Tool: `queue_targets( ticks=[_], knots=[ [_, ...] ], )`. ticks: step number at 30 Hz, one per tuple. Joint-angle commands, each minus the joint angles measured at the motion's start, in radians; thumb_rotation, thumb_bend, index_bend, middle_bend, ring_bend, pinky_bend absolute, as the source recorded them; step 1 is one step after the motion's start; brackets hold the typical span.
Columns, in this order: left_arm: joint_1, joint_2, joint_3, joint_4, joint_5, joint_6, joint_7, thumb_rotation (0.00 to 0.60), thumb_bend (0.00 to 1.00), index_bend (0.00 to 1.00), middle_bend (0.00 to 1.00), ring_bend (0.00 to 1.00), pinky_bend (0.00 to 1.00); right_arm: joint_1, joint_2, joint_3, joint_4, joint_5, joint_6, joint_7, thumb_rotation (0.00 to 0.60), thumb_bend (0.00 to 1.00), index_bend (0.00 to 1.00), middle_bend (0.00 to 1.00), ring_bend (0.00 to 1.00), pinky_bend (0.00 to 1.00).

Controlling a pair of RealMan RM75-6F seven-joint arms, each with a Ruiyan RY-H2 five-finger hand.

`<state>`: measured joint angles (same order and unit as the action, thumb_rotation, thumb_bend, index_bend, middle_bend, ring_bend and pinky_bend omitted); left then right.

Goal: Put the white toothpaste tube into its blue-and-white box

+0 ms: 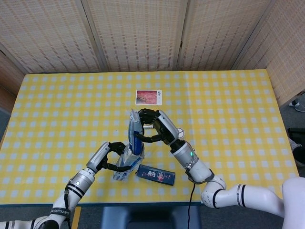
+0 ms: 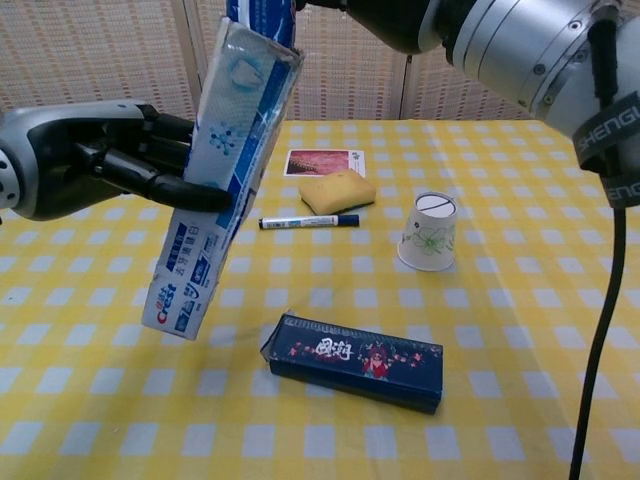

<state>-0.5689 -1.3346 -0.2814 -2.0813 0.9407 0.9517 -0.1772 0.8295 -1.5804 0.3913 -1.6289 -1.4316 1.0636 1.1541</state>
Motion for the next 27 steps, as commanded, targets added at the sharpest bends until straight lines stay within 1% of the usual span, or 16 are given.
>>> queue_targets(
  ticks=[1, 8, 14, 21, 23, 25, 27],
  knots=[
    [0.009, 0.016, -0.011, 0.009, 0.017, -0.012, -0.048, 0.6, 0.2, 0.65, 0.65, 0.51, 0.42, 0.003, 0.006, -0.006, -0.001, -0.007, -0.005, 0.007, 0.6, 0.36, 0.76, 0.62, 0.68, 0.66],
    [0.025, 0.043, -0.025, 0.029, 0.053, -0.033, -0.142, 0.6, 0.2, 0.65, 0.65, 0.51, 0.42, 0.005, 0.033, -0.018, -0.018, -0.006, -0.022, -0.008, 0.6, 0.36, 0.76, 0.62, 0.67, 0.66],
    [0.023, 0.062, -0.042, 0.047, 0.06, -0.068, -0.215, 0.6, 0.2, 0.65, 0.65, 0.51, 0.42, 0.013, 0.055, -0.035, -0.03, 0.0, -0.047, -0.083, 0.6, 0.36, 0.76, 0.62, 0.67, 0.66],
    [0.021, 0.066, -0.042, 0.063, 0.073, -0.07, -0.24, 0.6, 0.2, 0.66, 0.65, 0.51, 0.42, 0.021, 0.062, -0.036, -0.045, 0.027, -0.071, -0.119, 0.6, 0.36, 0.76, 0.61, 0.66, 0.66],
    [0.019, 0.067, -0.041, 0.065, 0.073, -0.068, -0.241, 0.6, 0.2, 0.66, 0.65, 0.51, 0.42, 0.018, 0.06, -0.035, -0.048, 0.029, -0.067, -0.114, 0.6, 0.36, 0.75, 0.59, 0.65, 0.64],
    [0.019, 0.066, -0.039, 0.067, 0.073, -0.063, -0.239, 0.6, 0.2, 0.66, 0.65, 0.52, 0.42, 0.016, 0.061, -0.04, -0.048, 0.021, -0.065, -0.11, 0.6, 0.36, 0.7, 0.53, 0.61, 0.59],
    [0.02, 0.067, -0.035, 0.066, 0.075, -0.06, -0.238, 0.6, 0.2, 0.66, 0.65, 0.52, 0.42, 0.015, 0.063, -0.046, -0.046, 0.011, -0.061, -0.111, 0.6, 0.36, 0.56, 0.43, 0.53, 0.49]
  ],
)
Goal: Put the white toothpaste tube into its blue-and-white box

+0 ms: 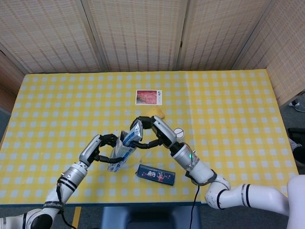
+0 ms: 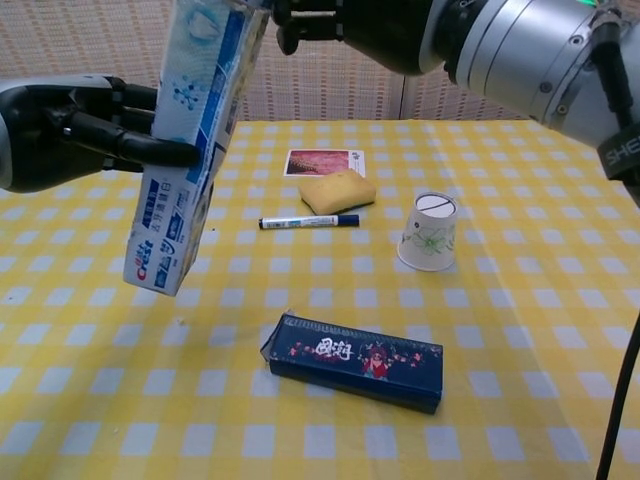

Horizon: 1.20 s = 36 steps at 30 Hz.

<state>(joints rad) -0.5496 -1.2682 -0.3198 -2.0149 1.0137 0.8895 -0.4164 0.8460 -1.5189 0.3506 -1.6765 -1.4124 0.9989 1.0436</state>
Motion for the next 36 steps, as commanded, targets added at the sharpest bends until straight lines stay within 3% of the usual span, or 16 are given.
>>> queue_targets(
  ticks=[1, 5, 8, 11, 21, 29, 36],
  knots=[
    [0.002, 0.001, 0.005, 0.0, 0.005, 0.004, 0.0, 0.6, 0.2, 0.66, 0.65, 0.52, 0.42, -0.001, 0.003, -0.01, 0.003, -0.014, 0.003, -0.008, 0.6, 0.36, 0.51, 0.4, 0.49, 0.45],
    [-0.001, 0.002, 0.002, 0.006, 0.006, -0.002, -0.016, 0.6, 0.2, 0.66, 0.65, 0.51, 0.42, -0.001, 0.004, -0.015, 0.003, -0.011, 0.003, -0.032, 0.6, 0.36, 0.15, 0.2, 0.34, 0.3],
    [-0.002, 0.006, 0.001, 0.007, 0.01, -0.005, -0.027, 0.6, 0.2, 0.66, 0.65, 0.51, 0.42, -0.001, 0.007, -0.018, -0.001, -0.004, -0.002, -0.053, 0.6, 0.36, 0.01, 0.09, 0.26, 0.23],
    [0.0, 0.011, 0.002, 0.007, 0.019, -0.005, -0.036, 0.6, 0.2, 0.66, 0.65, 0.51, 0.42, -0.007, 0.015, -0.014, -0.014, 0.001, 0.002, -0.044, 0.6, 0.36, 0.0, 0.04, 0.21, 0.2],
    [0.012, 0.016, 0.021, 0.022, 0.07, 0.02, -0.031, 0.6, 0.2, 0.66, 0.65, 0.51, 0.42, -0.047, 0.091, -0.02, -0.043, -0.041, 0.047, -0.023, 0.6, 0.36, 0.0, 0.03, 0.19, 0.19],
    [0.019, -0.001, 0.094, 0.133, 0.077, 0.109, 0.185, 0.6, 0.2, 0.66, 0.65, 0.52, 0.42, -0.141, 0.231, -0.081, -0.079, -0.105, 0.139, -0.193, 0.6, 0.36, 0.0, 0.03, 0.17, 0.19],
    [0.025, -0.069, 0.13, 0.259, 0.103, 0.209, 0.359, 0.6, 0.2, 0.68, 0.66, 0.53, 0.44, -0.225, 0.346, -0.158, -0.108, -0.178, 0.202, -0.201, 0.6, 0.36, 0.0, 0.03, 0.15, 0.19]
  ],
)
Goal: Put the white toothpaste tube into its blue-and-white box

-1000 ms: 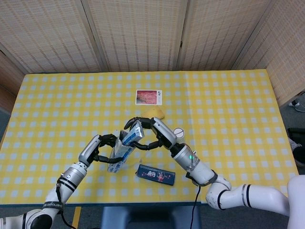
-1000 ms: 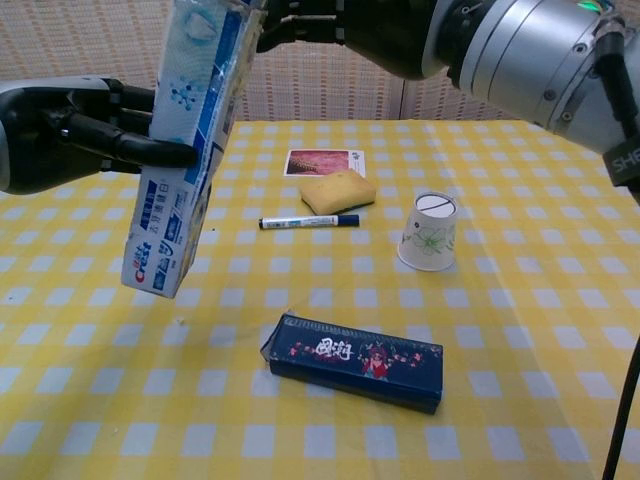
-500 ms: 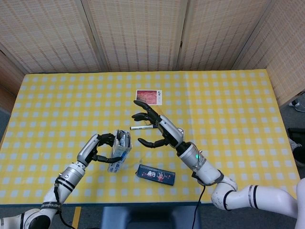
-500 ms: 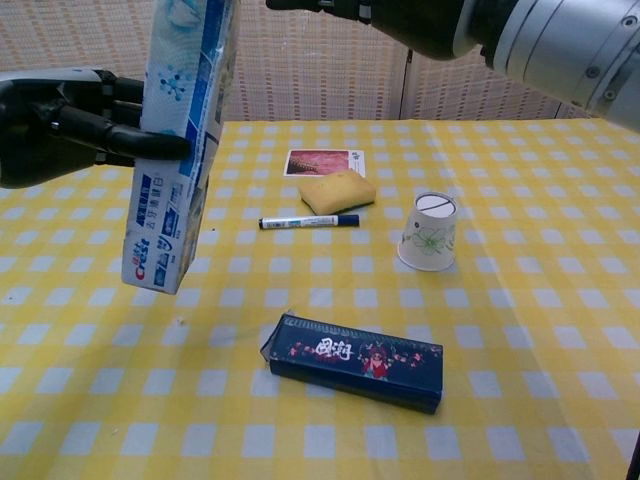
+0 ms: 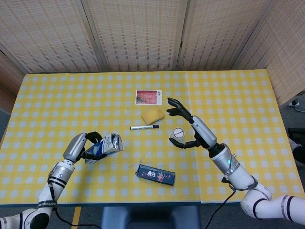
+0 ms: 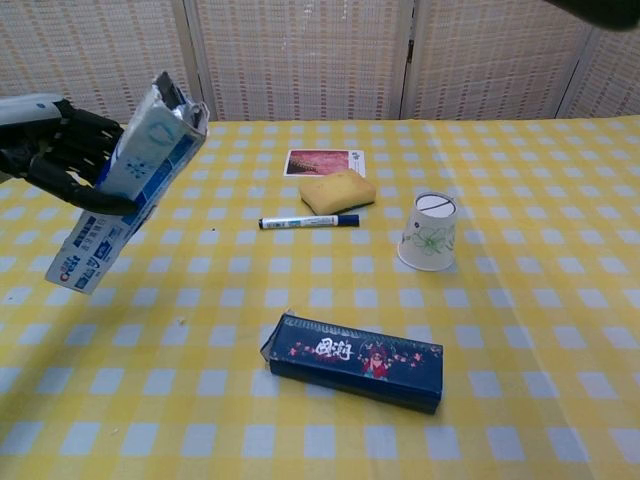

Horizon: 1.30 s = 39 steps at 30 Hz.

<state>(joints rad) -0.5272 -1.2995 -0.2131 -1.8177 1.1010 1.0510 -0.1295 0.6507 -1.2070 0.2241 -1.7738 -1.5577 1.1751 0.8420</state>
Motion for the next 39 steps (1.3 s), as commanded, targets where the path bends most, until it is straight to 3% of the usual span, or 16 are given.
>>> queue_targets(
  ticks=[1, 14, 17, 22, 25, 28, 36, 37, 39],
  knots=[
    [0.001, -0.048, 0.027, 0.083, 0.022, 0.059, 0.1, 0.6, 0.2, 0.68, 0.66, 0.53, 0.44, -0.04, 0.047, -0.046, -0.009, -0.048, 0.034, 0.003, 0.6, 0.36, 0.0, 0.03, 0.15, 0.19],
    [-0.008, -0.174, 0.088, 0.327, 0.083, 0.088, 0.273, 0.6, 0.2, 0.68, 0.66, 0.54, 0.44, -0.11, 0.096, -0.148, 0.038, -0.146, 0.107, 0.008, 0.6, 0.36, 0.0, 0.03, 0.13, 0.18],
    [-0.007, -0.194, 0.098, 0.353, 0.082, 0.071, 0.274, 0.6, 0.2, 0.68, 0.66, 0.54, 0.44, -0.132, 0.143, -0.179, 0.036, -0.159, 0.097, -0.115, 0.6, 0.36, 0.0, 0.0, 0.07, 0.16],
    [-0.011, -0.236, 0.124, 0.409, 0.104, 0.046, 0.298, 0.6, 0.2, 0.68, 0.66, 0.54, 0.45, -0.217, 0.182, -0.191, 0.002, -0.099, 0.141, -0.457, 0.6, 0.36, 0.0, 0.0, 0.01, 0.03],
    [-0.011, -0.259, 0.132, 0.442, 0.112, 0.035, 0.301, 0.6, 0.2, 0.68, 0.66, 0.54, 0.44, -0.253, 0.204, -0.197, -0.024, -0.054, 0.151, -0.561, 0.6, 0.36, 0.0, 0.0, 0.0, 0.0],
    [-0.013, -0.278, 0.135, 0.465, 0.102, 0.01, 0.304, 0.6, 0.2, 0.67, 0.66, 0.53, 0.44, -0.276, 0.206, -0.203, -0.028, -0.038, 0.162, -0.58, 0.6, 0.36, 0.0, 0.0, 0.0, 0.0],
    [-0.022, -0.33, 0.154, 0.528, 0.088, -0.052, 0.336, 0.6, 0.2, 0.54, 0.59, 0.43, 0.35, -0.285, 0.203, -0.219, 0.008, -0.054, 0.138, -0.54, 0.6, 0.36, 0.0, 0.0, 0.0, 0.0],
    [-0.024, -0.331, 0.154, 0.528, 0.081, -0.06, 0.347, 0.6, 0.2, 0.51, 0.56, 0.4, 0.34, -0.286, 0.204, -0.218, 0.012, -0.055, 0.139, -0.54, 0.6, 0.36, 0.0, 0.0, 0.0, 0.0],
    [-0.024, -0.328, 0.151, 0.518, 0.074, -0.064, 0.355, 0.6, 0.2, 0.37, 0.4, 0.29, 0.28, -0.29, 0.206, -0.217, 0.015, -0.053, 0.14, -0.547, 0.6, 0.36, 0.0, 0.0, 0.0, 0.0]
  ],
)
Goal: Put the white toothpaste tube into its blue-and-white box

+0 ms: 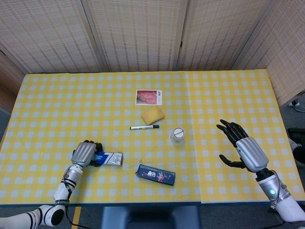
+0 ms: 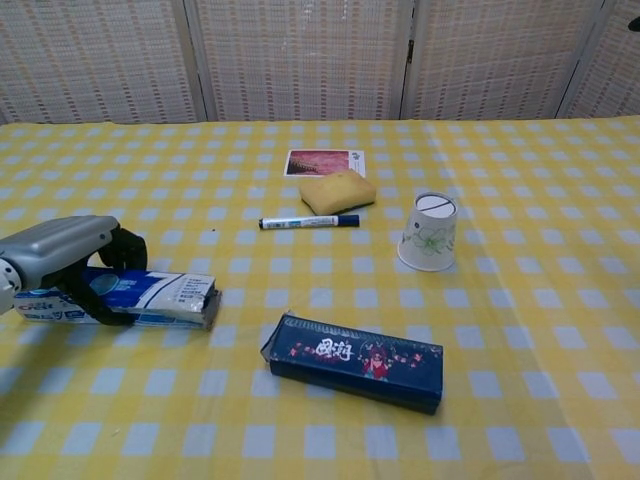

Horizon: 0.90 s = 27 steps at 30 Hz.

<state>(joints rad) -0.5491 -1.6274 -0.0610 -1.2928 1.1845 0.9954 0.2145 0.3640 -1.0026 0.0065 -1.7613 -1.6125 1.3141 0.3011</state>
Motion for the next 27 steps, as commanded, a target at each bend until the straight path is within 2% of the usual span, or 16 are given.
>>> queue_targets(
  ticks=[1, 4, 6, 9, 13, 20, 23, 27],
  knots=[
    [-0.001, 0.002, -0.005, -0.013, -0.008, -0.004, 0.01, 0.6, 0.2, 0.3, 0.33, 0.23, 0.25, -0.007, 0.003, 0.002, 0.004, 0.006, 0.002, -0.017, 0.6, 0.36, 0.0, 0.0, 0.0, 0.0],
    [0.007, 0.019, -0.017, -0.046, 0.026, 0.036, -0.017, 0.6, 0.2, 0.15, 0.15, 0.06, 0.06, -0.03, 0.008, 0.002, -0.002, 0.033, 0.013, -0.076, 0.6, 0.36, 0.0, 0.0, 0.0, 0.0],
    [0.013, 0.041, -0.023, -0.075, 0.06, 0.072, -0.029, 0.6, 0.2, 0.11, 0.1, 0.01, 0.0, -0.049, 0.006, 0.001, -0.008, 0.045, 0.03, -0.109, 0.6, 0.36, 0.0, 0.0, 0.0, 0.0],
    [0.024, 0.081, -0.025, -0.126, 0.115, 0.128, -0.046, 0.6, 0.2, 0.09, 0.08, 0.0, 0.0, -0.072, 0.001, -0.004, -0.01, 0.046, 0.052, -0.14, 0.6, 0.36, 0.0, 0.0, 0.0, 0.0],
    [0.05, 0.181, -0.012, -0.242, 0.193, 0.206, -0.036, 0.6, 0.2, 0.09, 0.08, 0.0, 0.0, -0.101, 0.005, -0.012, -0.016, 0.043, 0.078, -0.185, 0.6, 0.36, 0.0, 0.0, 0.0, 0.0],
    [0.137, 0.423, 0.045, -0.47, 0.256, 0.304, -0.006, 0.6, 0.2, 0.1, 0.08, 0.0, 0.0, -0.175, -0.016, -0.026, -0.025, 0.082, 0.135, -0.36, 0.6, 0.36, 0.0, 0.0, 0.0, 0.0],
    [0.199, 0.501, 0.084, -0.499, 0.311, 0.381, -0.025, 0.6, 0.2, 0.1, 0.08, 0.0, 0.0, -0.217, -0.04, -0.023, -0.016, 0.096, 0.191, -0.447, 0.6, 0.36, 0.0, 0.0, 0.0, 0.0],
    [0.293, 0.541, 0.133, -0.465, 0.382, 0.506, 0.006, 0.6, 0.2, 0.1, 0.08, 0.0, 0.0, -0.272, -0.085, -0.016, 0.004, 0.124, 0.265, -0.556, 0.6, 0.36, 0.0, 0.0, 0.0, 0.0]
  ],
)
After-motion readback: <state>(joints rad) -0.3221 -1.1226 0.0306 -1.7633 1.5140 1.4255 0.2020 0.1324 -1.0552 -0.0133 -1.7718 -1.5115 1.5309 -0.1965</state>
